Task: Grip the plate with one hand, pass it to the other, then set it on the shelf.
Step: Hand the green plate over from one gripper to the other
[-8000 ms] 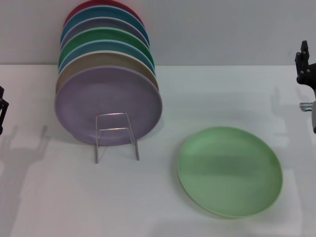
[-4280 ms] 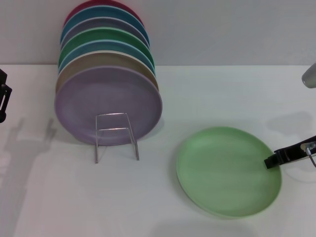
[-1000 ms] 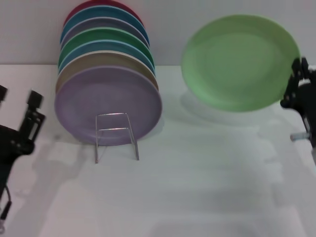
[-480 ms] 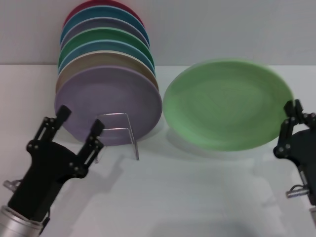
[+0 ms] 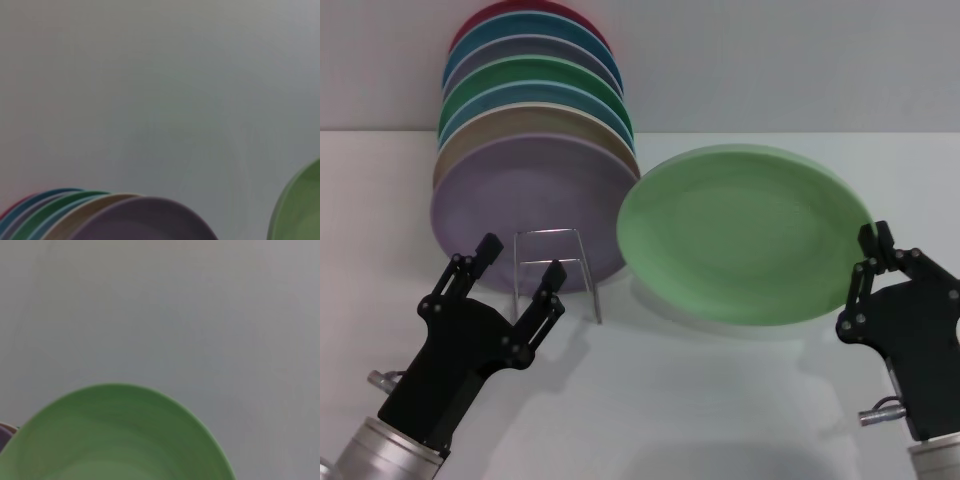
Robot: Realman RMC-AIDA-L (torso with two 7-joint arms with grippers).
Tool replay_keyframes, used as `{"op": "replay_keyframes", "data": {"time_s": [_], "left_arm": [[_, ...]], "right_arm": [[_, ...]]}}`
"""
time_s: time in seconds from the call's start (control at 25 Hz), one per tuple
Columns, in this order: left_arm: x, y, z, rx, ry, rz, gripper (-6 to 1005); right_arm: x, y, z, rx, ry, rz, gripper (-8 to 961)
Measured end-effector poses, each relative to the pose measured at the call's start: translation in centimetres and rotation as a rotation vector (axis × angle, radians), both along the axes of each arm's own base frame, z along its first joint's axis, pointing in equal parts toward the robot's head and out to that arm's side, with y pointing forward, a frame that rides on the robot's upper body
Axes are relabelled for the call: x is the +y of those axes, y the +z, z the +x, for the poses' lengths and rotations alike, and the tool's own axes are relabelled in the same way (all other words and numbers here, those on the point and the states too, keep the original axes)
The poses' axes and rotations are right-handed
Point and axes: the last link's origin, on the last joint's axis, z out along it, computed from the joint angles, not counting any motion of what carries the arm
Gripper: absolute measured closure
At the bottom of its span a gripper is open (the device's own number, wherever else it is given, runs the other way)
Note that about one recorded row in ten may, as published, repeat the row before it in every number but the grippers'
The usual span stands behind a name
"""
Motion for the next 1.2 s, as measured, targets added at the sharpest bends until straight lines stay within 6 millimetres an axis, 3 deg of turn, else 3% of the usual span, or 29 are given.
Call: {"op": "replay_keyframes", "data": {"time_s": [0.44,1.2], "left_arm": [[0.5,-1.3,0.5,0.011,0.015,-0.068,255],[1.4,-2.1,1.4,0.012,0.020,-0.108,278]], "right_arm": [[-0.8,-1.0,-1.8,-0.013,0.023,-0.028,884],[-0.6,-1.8,-2.3,-0.022,0.049,-0.077,868]]}}
